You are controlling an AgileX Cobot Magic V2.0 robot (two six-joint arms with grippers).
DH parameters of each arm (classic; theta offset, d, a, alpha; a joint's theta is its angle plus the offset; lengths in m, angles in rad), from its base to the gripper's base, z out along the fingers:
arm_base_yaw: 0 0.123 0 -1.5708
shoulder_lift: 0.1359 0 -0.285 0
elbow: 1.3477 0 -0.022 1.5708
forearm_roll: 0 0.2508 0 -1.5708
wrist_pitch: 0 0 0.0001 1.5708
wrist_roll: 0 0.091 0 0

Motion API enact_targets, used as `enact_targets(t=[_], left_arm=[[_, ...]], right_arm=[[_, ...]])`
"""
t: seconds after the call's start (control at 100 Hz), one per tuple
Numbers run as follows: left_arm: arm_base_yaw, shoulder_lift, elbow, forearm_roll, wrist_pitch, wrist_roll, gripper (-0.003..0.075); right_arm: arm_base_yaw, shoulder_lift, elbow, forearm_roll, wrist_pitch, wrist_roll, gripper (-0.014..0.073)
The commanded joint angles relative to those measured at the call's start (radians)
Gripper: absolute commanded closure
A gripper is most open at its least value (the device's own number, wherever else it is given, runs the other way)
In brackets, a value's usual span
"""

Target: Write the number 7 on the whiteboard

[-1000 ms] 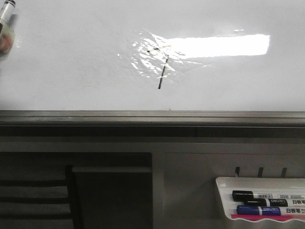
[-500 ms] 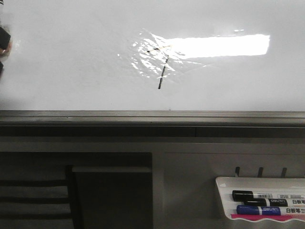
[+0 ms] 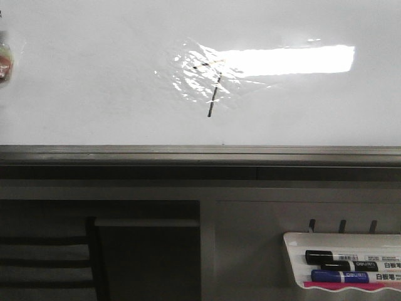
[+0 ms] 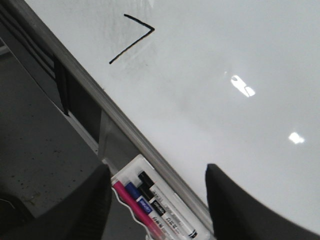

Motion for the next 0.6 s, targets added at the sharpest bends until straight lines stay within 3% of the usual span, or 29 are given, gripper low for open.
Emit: enact_targets(t=[0.0, 0.21, 0.35, 0.59], left_arm=[[0.002, -0.081, -0.027, 0.032, 0.032, -0.007, 0.0384], [0.002, -0.285, -0.013, 0.093, 0.204, -0.007, 0.0384], [0.002, -0.443, 0.061, 0.104, 0.148, -0.007, 0.0384], [0.002, -0.63, 0.243, 0.104, -0.088, -0.007, 0.0387]], right_arm=[[-0.009, -0.02, -0.023, 0.006, -0.015, 0.1, 0.0219], [-0.009, -0.071, -0.002, -0.172, 0.01, 0.464, 0.0327], [-0.009, -0.147, 0.101, -0.172, -0.078, 0.487, 0.0379], [-0.009, -0.296, 0.317, -0.15, -0.348, 0.489, 0.0389]])
